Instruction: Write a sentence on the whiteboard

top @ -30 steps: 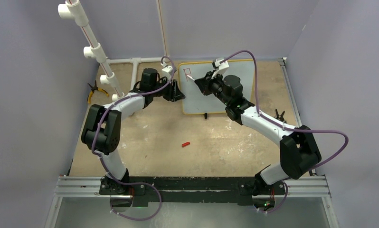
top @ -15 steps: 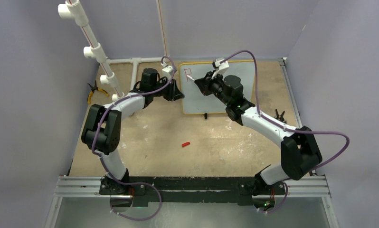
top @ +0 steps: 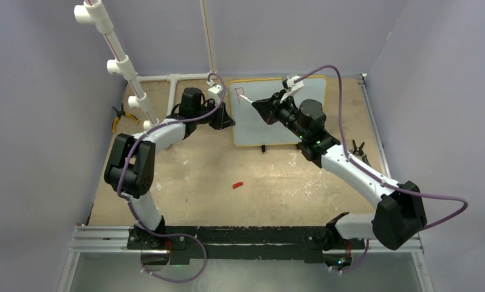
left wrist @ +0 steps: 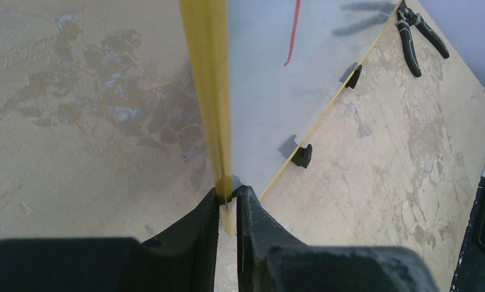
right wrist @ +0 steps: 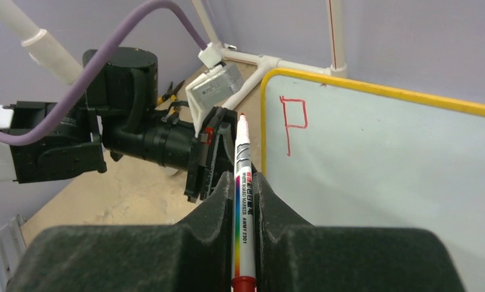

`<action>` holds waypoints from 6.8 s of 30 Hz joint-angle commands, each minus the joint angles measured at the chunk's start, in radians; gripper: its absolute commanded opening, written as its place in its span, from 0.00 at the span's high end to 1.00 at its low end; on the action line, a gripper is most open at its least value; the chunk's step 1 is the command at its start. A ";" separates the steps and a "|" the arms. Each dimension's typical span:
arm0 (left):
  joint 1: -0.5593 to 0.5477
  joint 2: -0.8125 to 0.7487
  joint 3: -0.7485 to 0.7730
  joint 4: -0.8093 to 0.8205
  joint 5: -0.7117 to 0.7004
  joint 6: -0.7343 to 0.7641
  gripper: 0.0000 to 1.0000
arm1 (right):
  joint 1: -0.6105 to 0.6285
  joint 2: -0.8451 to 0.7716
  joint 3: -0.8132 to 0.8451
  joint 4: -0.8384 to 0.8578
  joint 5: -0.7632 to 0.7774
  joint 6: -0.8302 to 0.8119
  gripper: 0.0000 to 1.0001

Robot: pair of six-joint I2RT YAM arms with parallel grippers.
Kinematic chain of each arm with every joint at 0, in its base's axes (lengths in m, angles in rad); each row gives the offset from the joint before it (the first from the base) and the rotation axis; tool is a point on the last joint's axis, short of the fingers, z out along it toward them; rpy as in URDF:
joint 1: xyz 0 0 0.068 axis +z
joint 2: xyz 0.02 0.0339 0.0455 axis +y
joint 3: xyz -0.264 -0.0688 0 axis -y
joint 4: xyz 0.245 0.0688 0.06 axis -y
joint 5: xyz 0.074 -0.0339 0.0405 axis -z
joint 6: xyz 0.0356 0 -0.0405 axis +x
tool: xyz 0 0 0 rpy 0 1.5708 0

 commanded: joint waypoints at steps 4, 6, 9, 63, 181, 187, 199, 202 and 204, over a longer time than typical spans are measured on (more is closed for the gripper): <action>-0.006 -0.001 0.025 -0.012 -0.039 0.047 1.00 | -0.032 0.000 -0.007 -0.006 -0.036 -0.027 1.00; -0.007 -0.001 0.025 -0.011 -0.039 0.048 1.00 | -0.033 0.014 -0.007 0.006 -0.026 -0.030 1.00; -0.009 0.001 0.025 -0.014 -0.040 0.052 1.00 | -0.033 0.031 -0.007 0.026 -0.011 -0.032 1.00; -0.013 -0.016 0.031 -0.027 -0.055 0.071 1.00 | -0.036 0.202 0.047 0.014 0.044 -0.085 1.00; -0.018 -0.022 0.034 -0.033 -0.069 0.067 1.00 | -0.033 0.131 0.021 -0.042 0.269 -0.063 1.00; -0.018 -0.024 0.034 -0.033 -0.066 0.068 1.00 | -0.033 0.132 0.009 -0.048 0.249 -0.064 1.00; -0.020 -0.028 0.036 -0.031 -0.066 0.066 1.00 | -0.030 0.136 0.000 -0.046 0.167 -0.076 1.00; -0.020 -0.027 0.036 -0.031 -0.064 0.066 1.00 | -0.028 0.145 0.014 -0.044 0.155 -0.079 1.00; -0.021 -0.026 0.036 -0.031 -0.063 0.064 1.00 | -0.025 0.151 0.023 -0.039 0.155 -0.080 1.00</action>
